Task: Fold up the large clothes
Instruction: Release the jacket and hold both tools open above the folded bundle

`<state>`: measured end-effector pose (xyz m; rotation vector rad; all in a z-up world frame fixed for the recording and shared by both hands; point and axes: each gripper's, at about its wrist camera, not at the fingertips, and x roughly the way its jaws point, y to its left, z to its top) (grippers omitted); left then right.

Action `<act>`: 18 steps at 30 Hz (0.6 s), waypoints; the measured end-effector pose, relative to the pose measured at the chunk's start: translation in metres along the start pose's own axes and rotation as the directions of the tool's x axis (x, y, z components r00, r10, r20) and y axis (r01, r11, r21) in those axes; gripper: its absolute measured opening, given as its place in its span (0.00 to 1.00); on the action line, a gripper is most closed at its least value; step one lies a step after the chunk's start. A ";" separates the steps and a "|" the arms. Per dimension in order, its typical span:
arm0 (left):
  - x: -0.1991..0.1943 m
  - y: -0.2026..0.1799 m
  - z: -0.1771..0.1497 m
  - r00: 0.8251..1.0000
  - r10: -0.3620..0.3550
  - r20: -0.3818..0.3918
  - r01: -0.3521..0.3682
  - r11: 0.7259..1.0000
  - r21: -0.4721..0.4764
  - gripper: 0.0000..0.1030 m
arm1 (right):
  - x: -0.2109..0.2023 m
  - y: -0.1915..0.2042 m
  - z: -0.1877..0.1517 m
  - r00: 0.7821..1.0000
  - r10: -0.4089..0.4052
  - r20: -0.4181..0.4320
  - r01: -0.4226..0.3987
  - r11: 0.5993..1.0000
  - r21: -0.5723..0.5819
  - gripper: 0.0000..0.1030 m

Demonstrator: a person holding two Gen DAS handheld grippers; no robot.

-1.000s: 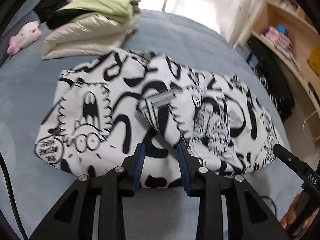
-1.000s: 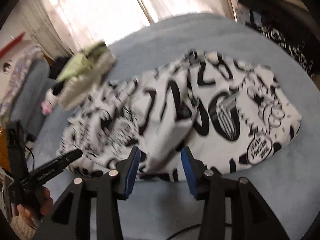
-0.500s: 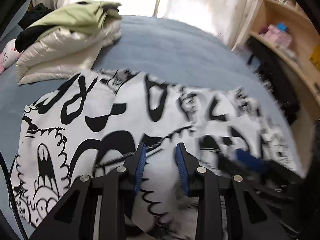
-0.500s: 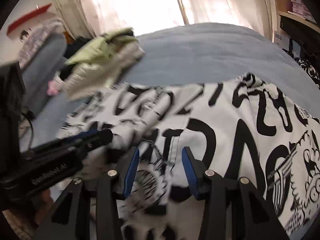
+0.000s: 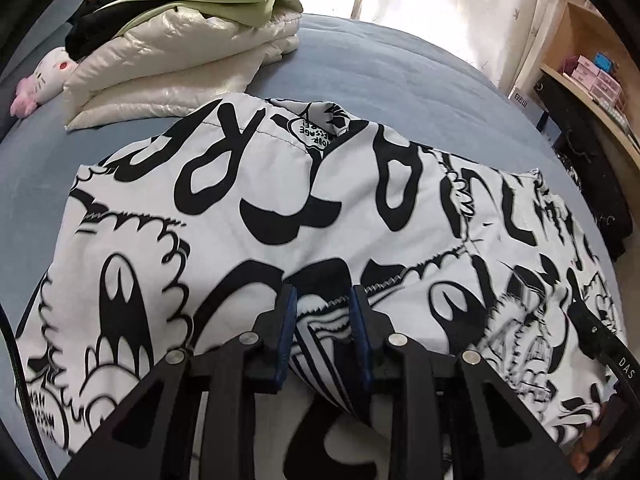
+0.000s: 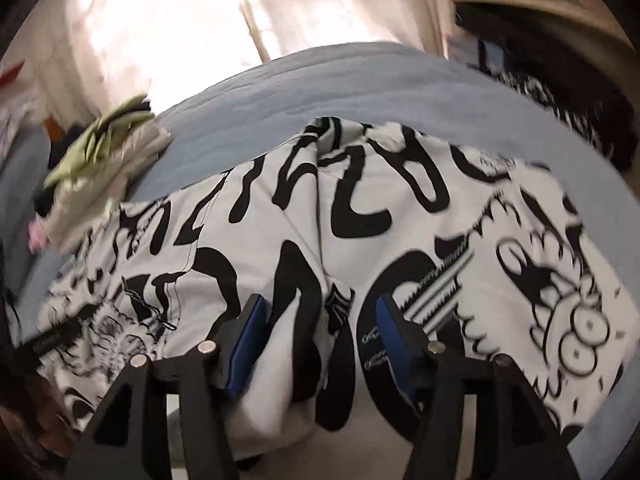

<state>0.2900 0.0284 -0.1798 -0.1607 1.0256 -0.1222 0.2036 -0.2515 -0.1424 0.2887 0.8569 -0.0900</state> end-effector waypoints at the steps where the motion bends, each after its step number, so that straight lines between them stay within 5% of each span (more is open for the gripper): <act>1: -0.006 -0.001 -0.002 1.000 -0.005 0.003 0.005 1.000 -0.004 0.24 | -0.005 0.001 0.000 1.000 0.005 0.000 -0.005 1.000 0.007 0.56; 18: -0.161 -0.018 -0.032 0.996 -0.046 0.074 0.043 0.999 0.033 0.26 | -0.151 0.054 -0.009 0.989 0.102 0.103 -0.099 0.995 -0.031 0.56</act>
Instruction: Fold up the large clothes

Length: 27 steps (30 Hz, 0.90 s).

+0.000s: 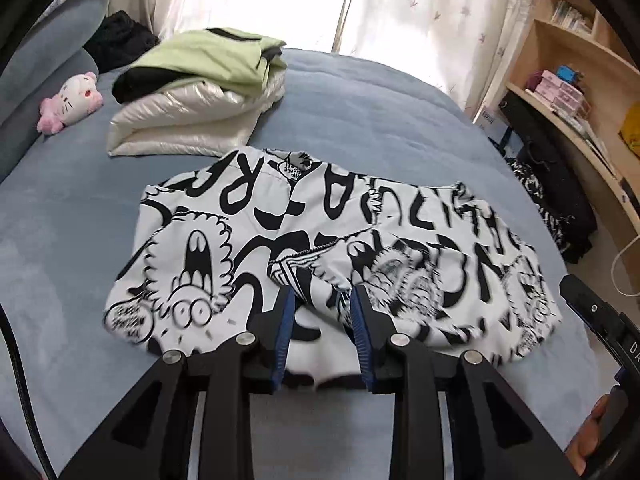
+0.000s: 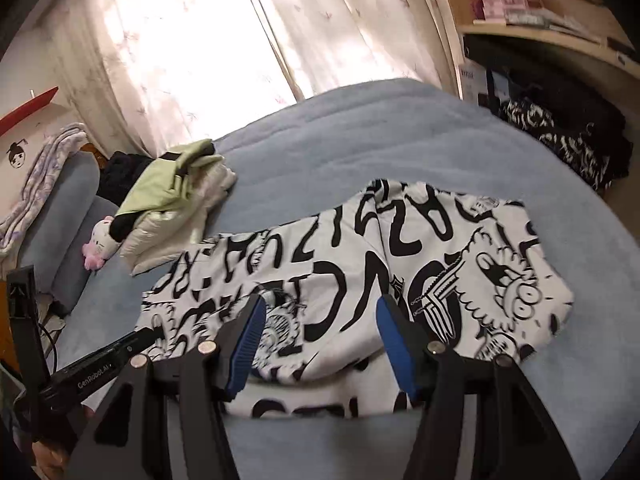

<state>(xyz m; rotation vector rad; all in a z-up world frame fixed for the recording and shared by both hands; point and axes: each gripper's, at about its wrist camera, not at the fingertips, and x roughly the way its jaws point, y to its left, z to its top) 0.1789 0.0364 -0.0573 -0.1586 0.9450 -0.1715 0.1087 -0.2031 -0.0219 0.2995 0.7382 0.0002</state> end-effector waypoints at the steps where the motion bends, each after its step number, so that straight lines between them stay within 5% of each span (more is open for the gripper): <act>1: -0.011 -0.001 -0.003 1.000 -0.002 0.006 0.002 1.000 0.005 0.26 | -0.008 0.002 -0.001 1.000 0.005 0.003 -0.005 1.000 0.001 0.56; 12: -0.081 0.003 -0.029 0.999 -0.024 0.048 0.023 1.000 0.016 0.31 | -0.082 0.026 -0.024 0.999 0.031 0.031 -0.030 0.998 -0.050 0.56; 27: -0.125 0.002 -0.052 0.992 -0.060 0.111 0.057 0.998 0.032 0.39 | -0.157 0.058 -0.043 0.992 0.106 0.069 -0.092 0.978 -0.187 0.59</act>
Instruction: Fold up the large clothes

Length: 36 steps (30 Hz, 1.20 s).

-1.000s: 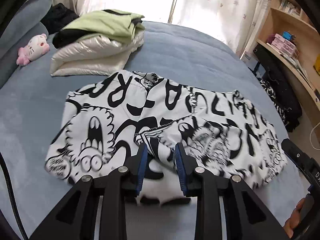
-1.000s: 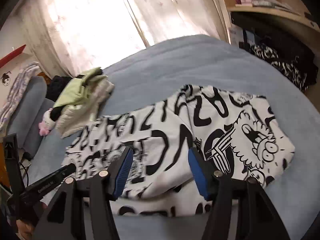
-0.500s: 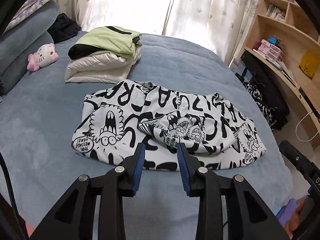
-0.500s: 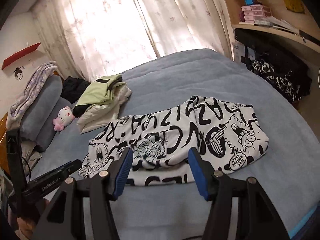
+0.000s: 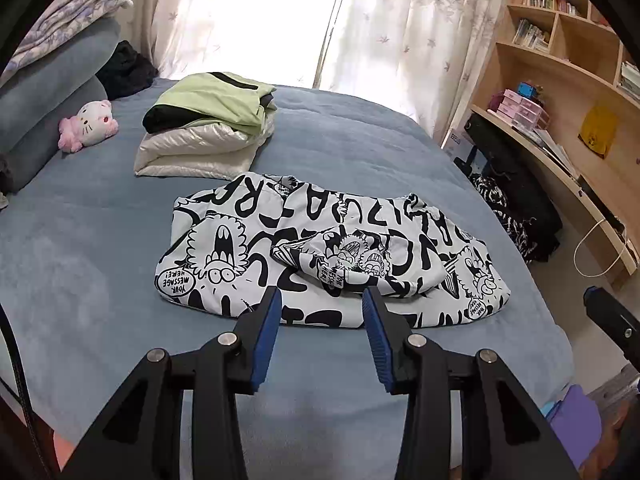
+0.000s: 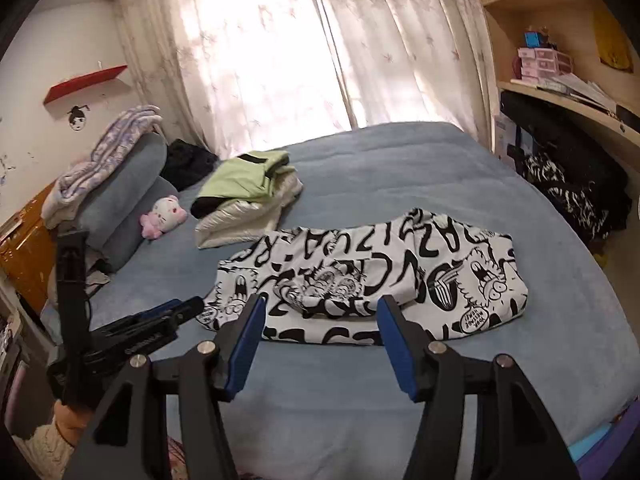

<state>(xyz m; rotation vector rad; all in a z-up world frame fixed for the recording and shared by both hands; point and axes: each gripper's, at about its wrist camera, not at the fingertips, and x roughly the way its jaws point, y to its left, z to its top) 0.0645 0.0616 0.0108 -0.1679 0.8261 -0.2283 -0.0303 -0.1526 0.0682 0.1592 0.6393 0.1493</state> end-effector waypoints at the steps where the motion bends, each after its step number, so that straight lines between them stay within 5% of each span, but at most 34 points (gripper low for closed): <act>1: 0.000 0.000 -0.001 1.000 -0.003 -0.002 0.003 1.000 0.000 0.39 | 0.000 0.002 -0.001 1.000 -0.013 0.009 0.013 1.000 -0.010 0.62; 8: 0.012 0.006 -0.010 0.999 -0.011 -0.046 0.010 1.000 -0.012 0.40 | 0.026 -0.001 -0.013 0.998 -0.017 -0.054 0.017 1.000 0.007 0.62; 21: 0.089 0.063 -0.034 0.973 -0.116 -0.198 0.072 0.974 -0.216 0.40 | 0.099 -0.020 -0.030 0.983 -0.034 -0.178 0.046 0.997 0.065 0.62; 28: 0.143 0.098 -0.051 0.937 -0.276 -0.216 0.171 0.899 -0.404 0.40 | 0.143 -0.025 -0.028 0.984 -0.040 -0.174 0.049 0.998 0.047 0.60; 32: 0.178 0.119 -0.063 0.929 -0.302 -0.212 0.163 0.851 -0.499 0.41 | 0.177 -0.020 -0.022 0.986 -0.051 -0.159 0.048 0.999 -0.021 0.32; 36: 0.202 0.137 -0.066 0.927 -0.339 -0.163 0.191 0.797 -0.572 0.41 | 0.212 -0.015 -0.012 0.987 -0.061 -0.146 0.052 0.997 -0.063 0.22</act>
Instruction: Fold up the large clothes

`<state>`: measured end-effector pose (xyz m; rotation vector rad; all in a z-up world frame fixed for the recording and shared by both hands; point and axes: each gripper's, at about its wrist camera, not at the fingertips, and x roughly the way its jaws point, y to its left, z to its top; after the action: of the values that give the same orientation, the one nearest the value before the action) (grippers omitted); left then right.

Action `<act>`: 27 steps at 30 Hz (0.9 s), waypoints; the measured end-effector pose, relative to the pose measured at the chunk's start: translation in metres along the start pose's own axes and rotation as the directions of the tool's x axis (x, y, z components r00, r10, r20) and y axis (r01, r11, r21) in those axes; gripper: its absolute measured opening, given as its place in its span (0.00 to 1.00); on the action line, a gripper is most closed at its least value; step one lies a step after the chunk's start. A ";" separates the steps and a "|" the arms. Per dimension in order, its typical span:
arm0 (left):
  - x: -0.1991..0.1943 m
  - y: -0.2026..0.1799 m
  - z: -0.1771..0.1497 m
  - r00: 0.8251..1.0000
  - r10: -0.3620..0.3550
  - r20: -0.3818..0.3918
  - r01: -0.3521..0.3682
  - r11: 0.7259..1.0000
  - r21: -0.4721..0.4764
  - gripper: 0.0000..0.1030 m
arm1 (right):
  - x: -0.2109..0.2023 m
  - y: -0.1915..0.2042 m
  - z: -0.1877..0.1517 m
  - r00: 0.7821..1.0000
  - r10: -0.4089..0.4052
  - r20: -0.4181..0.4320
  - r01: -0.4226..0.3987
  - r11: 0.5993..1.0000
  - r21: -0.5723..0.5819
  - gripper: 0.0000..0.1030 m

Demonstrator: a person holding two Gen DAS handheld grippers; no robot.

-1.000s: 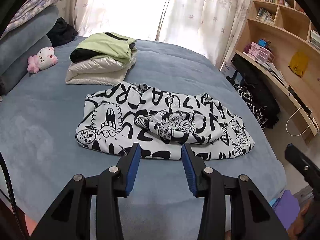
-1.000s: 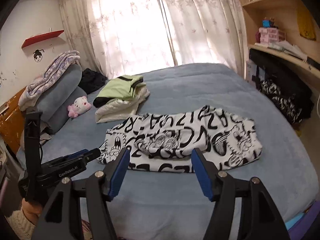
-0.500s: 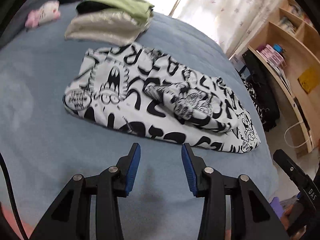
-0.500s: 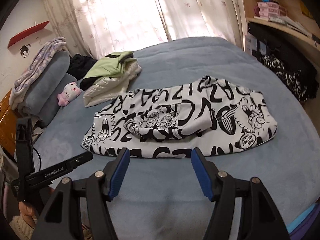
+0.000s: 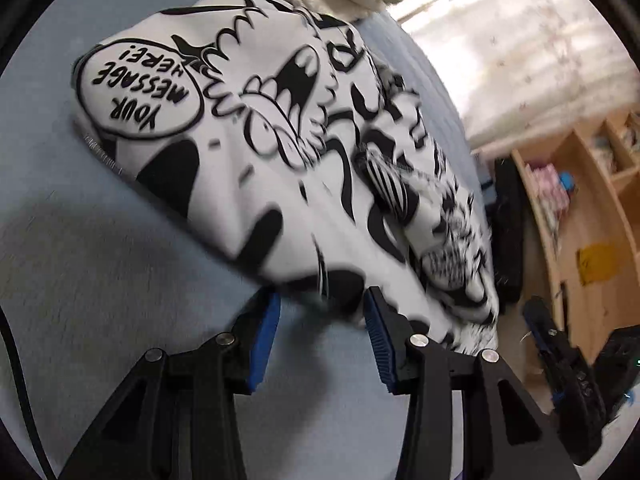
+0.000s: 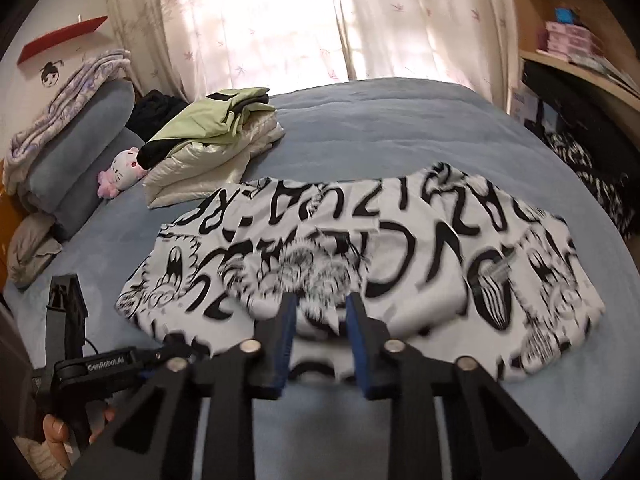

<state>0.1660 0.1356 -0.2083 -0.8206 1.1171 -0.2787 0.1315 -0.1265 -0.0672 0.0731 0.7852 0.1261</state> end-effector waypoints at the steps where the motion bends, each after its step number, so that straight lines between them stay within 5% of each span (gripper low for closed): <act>1: 0.002 0.002 0.004 1.000 -0.013 0.011 0.013 1.000 -0.009 0.41 | 0.008 0.000 0.004 1.000 0.001 0.003 -0.001 1.000 -0.005 0.22; 10: 0.027 0.007 0.040 0.998 -0.042 0.052 0.044 0.998 -0.038 0.44 | 0.090 -0.001 0.030 1.000 -0.013 -0.015 0.013 1.000 -0.001 0.18; 16: 0.036 0.004 0.062 0.996 -0.033 0.081 0.037 0.998 -0.046 0.44 | 0.132 -0.016 0.006 0.997 -0.023 -0.080 0.027 0.999 0.047 0.17; 27: 0.030 -0.016 0.081 0.980 0.091 0.176 -0.099 0.994 0.038 0.44 | 0.134 -0.007 -0.011 0.998 -0.052 -0.020 0.052 0.999 -0.001 0.17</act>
<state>0.2536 0.1430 -0.2025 -0.7335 0.9788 -0.1490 0.2178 -0.1145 -0.1697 0.0509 0.8066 0.0779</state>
